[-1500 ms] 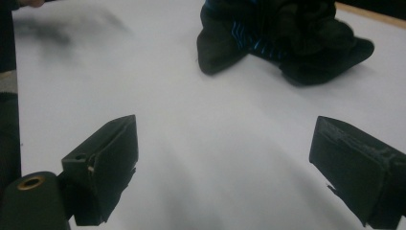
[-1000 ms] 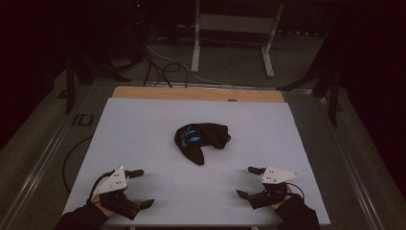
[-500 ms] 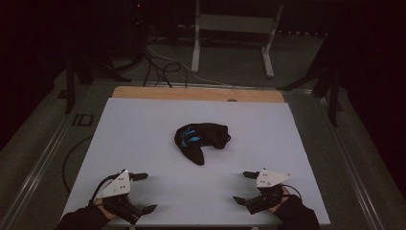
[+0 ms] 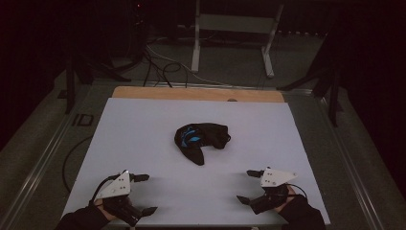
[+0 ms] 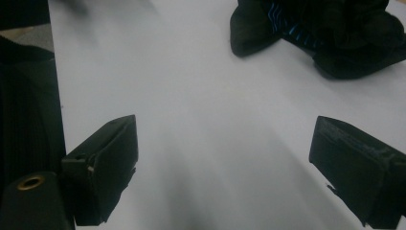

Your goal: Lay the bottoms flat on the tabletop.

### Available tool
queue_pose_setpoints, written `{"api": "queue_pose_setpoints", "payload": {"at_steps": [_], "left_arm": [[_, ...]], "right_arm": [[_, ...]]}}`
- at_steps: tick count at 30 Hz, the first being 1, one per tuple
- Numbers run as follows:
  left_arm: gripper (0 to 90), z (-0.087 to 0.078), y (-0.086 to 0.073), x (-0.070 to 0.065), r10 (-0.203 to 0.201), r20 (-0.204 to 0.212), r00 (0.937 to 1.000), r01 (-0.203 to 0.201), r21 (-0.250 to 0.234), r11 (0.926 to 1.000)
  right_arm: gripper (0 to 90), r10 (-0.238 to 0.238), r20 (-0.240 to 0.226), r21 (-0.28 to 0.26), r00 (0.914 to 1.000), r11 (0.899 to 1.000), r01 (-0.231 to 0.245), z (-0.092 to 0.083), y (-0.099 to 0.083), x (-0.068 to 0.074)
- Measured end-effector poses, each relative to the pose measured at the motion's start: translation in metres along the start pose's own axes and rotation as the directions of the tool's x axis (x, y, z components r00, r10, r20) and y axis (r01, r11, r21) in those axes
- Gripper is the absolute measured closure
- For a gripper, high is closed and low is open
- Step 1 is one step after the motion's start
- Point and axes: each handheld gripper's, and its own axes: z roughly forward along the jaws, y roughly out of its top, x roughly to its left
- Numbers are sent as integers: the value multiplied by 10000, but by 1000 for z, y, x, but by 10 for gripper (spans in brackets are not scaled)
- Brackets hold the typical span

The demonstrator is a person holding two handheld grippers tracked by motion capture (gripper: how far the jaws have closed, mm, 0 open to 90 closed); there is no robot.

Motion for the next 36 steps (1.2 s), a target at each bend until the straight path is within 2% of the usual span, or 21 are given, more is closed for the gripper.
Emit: {"api": "queue_pose_setpoints", "payload": {"at_steps": [4,5,7,13,16,19,22,23,24,25,26,28,29,30,31,33,34,35,36], "left_arm": [[2,0,1,0,-108,43,9999,108,-49,9999],[2,-1,5,-1,-224,196,9996,228,-196,9995],[2,-2,12,-2,-131,199,9997,136,-292,9995],[2,-9,30,0,-168,252,9995,184,-625,9979],[3,-10,39,3,-72,181,9998,82,-564,9984],[2,-10,48,6,-130,140,9998,141,-784,9968],[2,-8,55,8,-205,11,9998,205,-837,9963],[2,-8,55,8,-205,11,9998,205,-837,9963],[2,-8,62,9,-163,-313,9994,131,-975,9951],[3,-7,69,11,-414,-362,9985,369,-1165,9925],[3,-7,74,12,-359,-434,9984,304,-1202,9923],[3,-6,81,14,-359,-718,9968,267,-1255,9917],[3,-6,81,14,-359,-718,9968,267,-1255,9917],[3,-5,88,18,-501,-1001,9937,361,-1371,9899],[3,-5,88,18,-501,-1001,9937,361,-1371,9899],[3,-2,93,24,-794,-1245,9890,600,-1524,9865],[3,1,94,25,-743,-1501,9859,542,-1338,9895],[3,3,95,26,-633,-1604,9850,417,-1349,9900],[3,5,95,28,-768,-1697,9825,532,-1391,9888]], "right_arm": [[97,160,27,-352,9999,9993,-159,-2,4,1],[97,238,48,-580,9997,9980,-235,-4,8,1],[98,325,31,-672,9995,9972,-323,-6,12,-1],[98,-39,615,-1013,9981,9948,102,-21,29,2],[98,-10,766,-1386,9971,9903,116,-31,40,-1],[98,179,1023,-1817,9946,9834,10,-36,49,-4],[98,277,1299,-1831,9911,9831,-35,-34,54,-8],[98,293,1545,-1823,9876,9832,-6,-32,57,-9],[98,293,1545,-1823,9876,9832,-6,-32,57,-9],[98,310,1870,-1838,9819,9830,40,-25,63,-13],[100,353,1972,-2066,9797,9784,63,-23,65,-13],[101,390,1916,-2108,9807,9775,23,-18,71,-17],[101,263,2026,-2084,9789,9779,169,-15,73,-18],[101,233,2034,-2046,9788,9787,192,-12,76,-20],[101,323,2003,-2109,9792,9774,109,-10,78,-23],[101,387,2020,-2256,9786,9742,80,-5,82,-28],[101,418,2086,-2344,9771,9721,84,-3,84,-30],[101,427,2150,-2283,9757,9736,77,-1,87,-32],[101,419,2058,-2318,9777,9727,71,2,90,-33]]}}
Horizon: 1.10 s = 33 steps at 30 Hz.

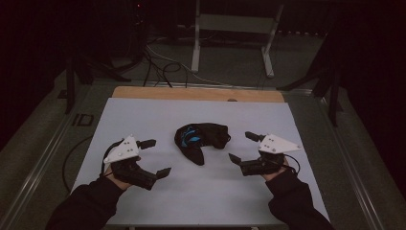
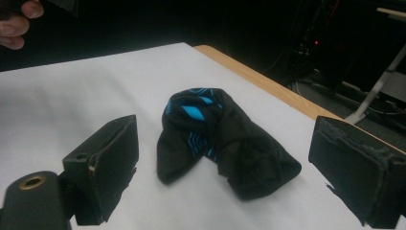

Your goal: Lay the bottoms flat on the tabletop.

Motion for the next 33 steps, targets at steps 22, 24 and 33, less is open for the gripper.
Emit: {"api": "queue_pose_setpoints", "payload": {"at_steps": [22,24,33], "left_arm": [[3,62,-19,6,-194,-1736,9846,482,1638,9853],[3,71,-22,8,-521,-2065,9771,891,1741,9807],[3,104,-37,13,-1326,-1951,9718,1792,2451,9528]], "right_arm": [[129,641,-986,680,9931,9960,-576,79,4,4],[135,863,-1432,547,9859,9954,-792,88,5,9],[325,875,-1380,1182,9866,9904,-713,124,-13,16]]}}
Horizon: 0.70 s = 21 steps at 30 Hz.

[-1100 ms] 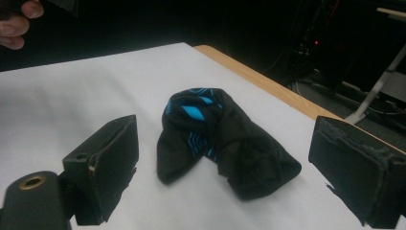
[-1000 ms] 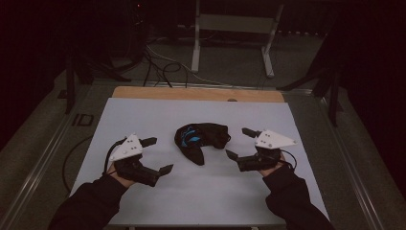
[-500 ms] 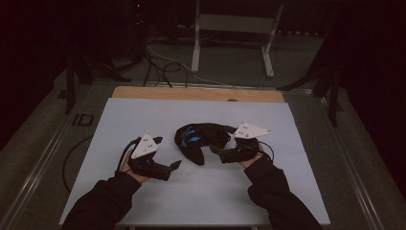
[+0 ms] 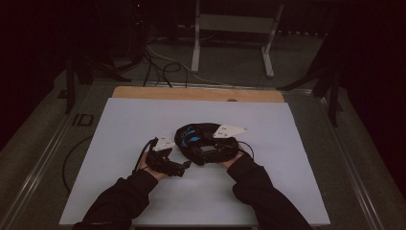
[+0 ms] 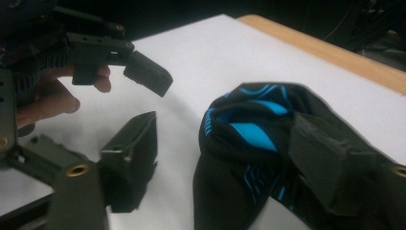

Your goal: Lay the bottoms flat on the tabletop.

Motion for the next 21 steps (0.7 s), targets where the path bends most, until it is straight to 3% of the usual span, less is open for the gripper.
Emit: {"api": "queue_pose_setpoints", "payload": {"at_steps": [2,4,8,9,11,14,16,18,19,20,21], "left_arm": [[3,5,-1,0,-113,-126,9999,115,154,9998],[4,10,-2,0,-376,7,9993,375,218,9991],[6,23,-4,-2,-443,104,9990,436,599,9973],[6,28,-5,-4,-514,136,9986,503,687,9964],[6,35,-5,-6,-369,261,9990,345,869,9956],[34,44,-5,-10,-224,184,9996,203,1063,9941],[42,50,-5,-9,-297,73,9995,286,1166,9928],[53,55,-5,-9,-366,-67,9993,371,1094,9933],[63,55,-5,-9,-366,-67,9993,371,1094,9933],[68,58,-5,-9,-422,-175,9990,437,958,9944],[78,60,-5,-9,-371,-222,9991,390,943,9948]], "right_arm": [[348,86,196,100,9998,9999,-88,6,-2,-3],[375,36,456,172,9990,9998,-44,11,-1,-6],[398,-298,602,621,9977,9977,260,22,2,-8],[409,-512,821,733,9953,9963,452,25,2,-8],[422,-602,903,989,9941,9938,512,31,1,-11],[517,-790,1127,1301,9905,9894,641,38,1,-8],[605,-1410,1176,1817,9830,9762,1183,42,2,-11],[700,-1292,1136,2098,9851,9723,1034,44,2,-13],[700,-1292,1136,2098,9851,9723,1034,44,2,-13],[820,-1315,1206,2156,9839,9710,1034,44,2,-16],[847,-1193,1161,2130,9860,9727,925,44,2,-18]]}}
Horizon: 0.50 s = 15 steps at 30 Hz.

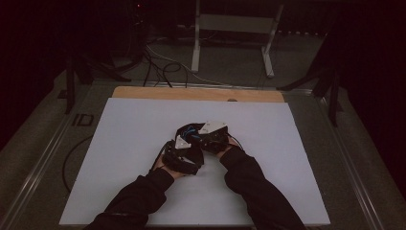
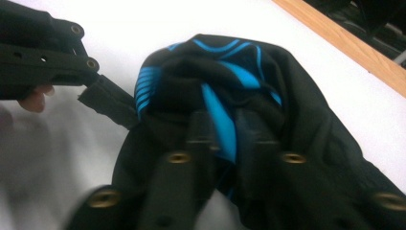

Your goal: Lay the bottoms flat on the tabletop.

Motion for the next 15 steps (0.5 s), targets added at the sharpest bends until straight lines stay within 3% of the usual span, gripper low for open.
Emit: {"api": "queue_pose_setpoints", "payload": {"at_steps": [2,4,6,11,12,15], "left_arm": [[93,4,1,-1,94,-203,9998,-93,23,10000],[108,7,2,-5,508,-364,9980,-499,227,9985],[109,11,3,-8,536,-411,9977,-524,311,9981],[175,16,4,-16,1511,-1095,9824,-1465,493,9880],[223,16,4,-18,1784,-1167,9770,-1737,495,9836],[408,13,4,-18,1813,-1278,9751,-1772,430,9832]], "right_arm": [[867,372,-25,-199,9993,9991,-372,-3,1,-2],[869,372,-34,-288,9993,9989,-373,-6,3,-3],[869,420,11,-385,9991,9984,-419,-8,4,-6],[869,745,35,-616,9972,9953,-741,-12,7,-7],[869,735,4,-648,9973,9952,-733,-13,8,-7],[869,632,64,-691,9980,9956,-626,-16,9,-5]]}}
